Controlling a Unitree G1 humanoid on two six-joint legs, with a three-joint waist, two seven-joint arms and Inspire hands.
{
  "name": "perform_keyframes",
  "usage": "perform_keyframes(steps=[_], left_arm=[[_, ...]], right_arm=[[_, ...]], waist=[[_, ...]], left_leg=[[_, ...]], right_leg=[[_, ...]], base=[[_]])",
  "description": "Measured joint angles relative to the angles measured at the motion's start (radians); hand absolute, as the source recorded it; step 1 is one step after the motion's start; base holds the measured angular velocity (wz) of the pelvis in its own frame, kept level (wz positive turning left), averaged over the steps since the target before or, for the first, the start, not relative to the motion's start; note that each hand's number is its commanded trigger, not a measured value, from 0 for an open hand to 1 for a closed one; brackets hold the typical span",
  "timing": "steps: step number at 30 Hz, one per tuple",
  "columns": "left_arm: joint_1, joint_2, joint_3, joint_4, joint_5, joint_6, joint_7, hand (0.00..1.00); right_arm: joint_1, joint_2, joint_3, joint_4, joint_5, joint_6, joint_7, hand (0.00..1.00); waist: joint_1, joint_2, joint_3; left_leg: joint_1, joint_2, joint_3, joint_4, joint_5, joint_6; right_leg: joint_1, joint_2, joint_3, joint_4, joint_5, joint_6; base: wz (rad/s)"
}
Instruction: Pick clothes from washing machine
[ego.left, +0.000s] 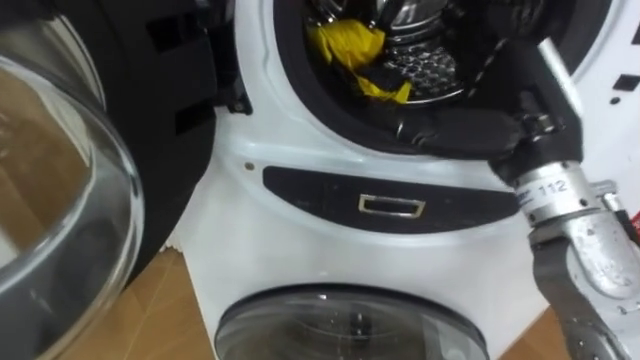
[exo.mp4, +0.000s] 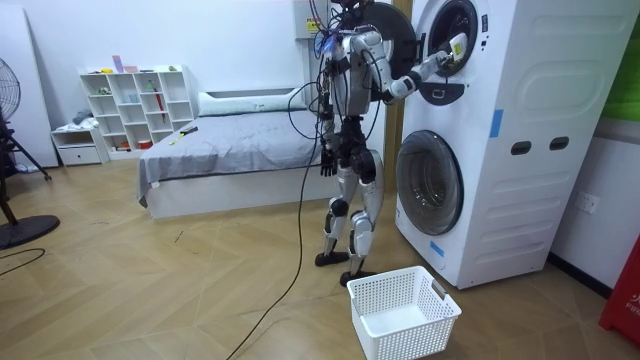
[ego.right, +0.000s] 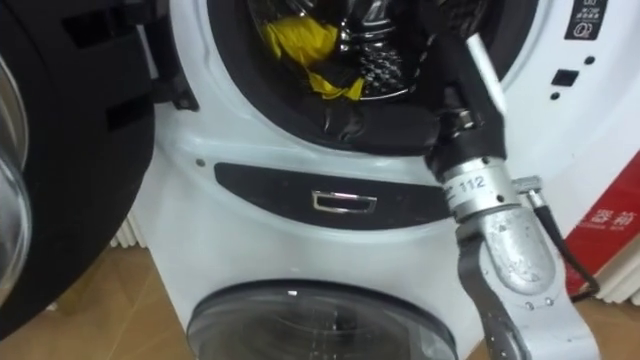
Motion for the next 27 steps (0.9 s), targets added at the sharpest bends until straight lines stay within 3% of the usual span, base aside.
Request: perform_keyframes(steps=[4, 8, 12, 14, 18, 24, 27], left_arm=[[-0.002, 0.000, 0.000, -0.003, 0.001, 0.021, -0.017, 0.00], [-0.003, 0.001, 0.000, -0.015, 0.003, 0.035, -0.024, 0.00], [0.010, 0.003, 0.018, -0.062, 0.012, 0.052, -0.033, 0.00], [0.018, 0.009, 0.018, -0.081, 0.012, 0.061, -0.032, 0.00], [0.027, 0.010, 0.018, -0.100, 0.012, 0.078, -0.031, 0.00], [0.028, 0.010, 0.019, -0.110, 0.012, 0.113, -0.040, 0.00], [0.020, 0.010, 0.019, -0.114, 0.011, 0.115, -0.042, 0.00]], right_arm=[[-0.029, -0.024, 0.002, 0.043, 0.004, 0.010, 0.013, 0.00], [-0.096, -0.043, 0.003, 0.132, 0.083, 0.026, 0.021, 0.00], [-0.198, -0.064, 0.003, 0.229, 0.129, 0.078, 0.016, 0.00], [-0.247, -0.067, 0.002, 0.287, 0.139, 0.084, 0.009, 0.00], [-0.319, -0.086, 0.002, 0.393, 0.200, 0.098, 0.010, 0.00], [-0.326, -0.101, 0.004, 0.449, 0.158, 0.111, 0.035, 0.00], [-0.342, -0.105, 0.006, 0.509, 0.125, 0.137, 0.065, 0.00]], waist=[[0.003, -0.018, 0.0044], [0.002, -0.036, 0.0008], [0.006, -0.054, -0.0071], [0.011, -0.058, -0.0093], [0.031, -0.060, -0.0066], [0.031, -0.072, 0.0030], [0.033, -0.079, -0.0004]], left_leg=[[-0.003, -0.001, -0.014, 0.002, 0.000, -0.001], [-0.008, -0.004, -0.019, 0.007, 0.001, -0.002], [-0.016, -0.006, -0.031, 0.014, 0.001, -0.002], [-0.016, -0.005, -0.040, 0.014, 0.002, -0.002], [-0.015, -0.003, -0.052, 0.015, 0.002, -0.002], [-0.020, -0.006, -0.072, 0.017, 0.002, -0.002], [-0.022, -0.010, -0.075, 0.016, 0.002, -0.001]], right_leg=[[0.001, -0.002, -0.010, -0.002, 0.000, 0.000], [0.007, -0.004, -0.016, -0.014, 0.000, 0.000], [0.007, -0.006, -0.026, -0.016, 0.000, 0.000], [0.009, -0.005, -0.031, -0.016, 0.000, 0.000], [0.012, -0.004, -0.043, -0.017, 0.000, 0.000], [0.016, -0.017, -0.067, -0.019, 0.000, 0.001], [0.018, -0.018, -0.068, -0.018, -0.001, 0.002]], base=[[0.07], [0.03], [0.08], [0.12], [0.10], [0.10], [0.00]])
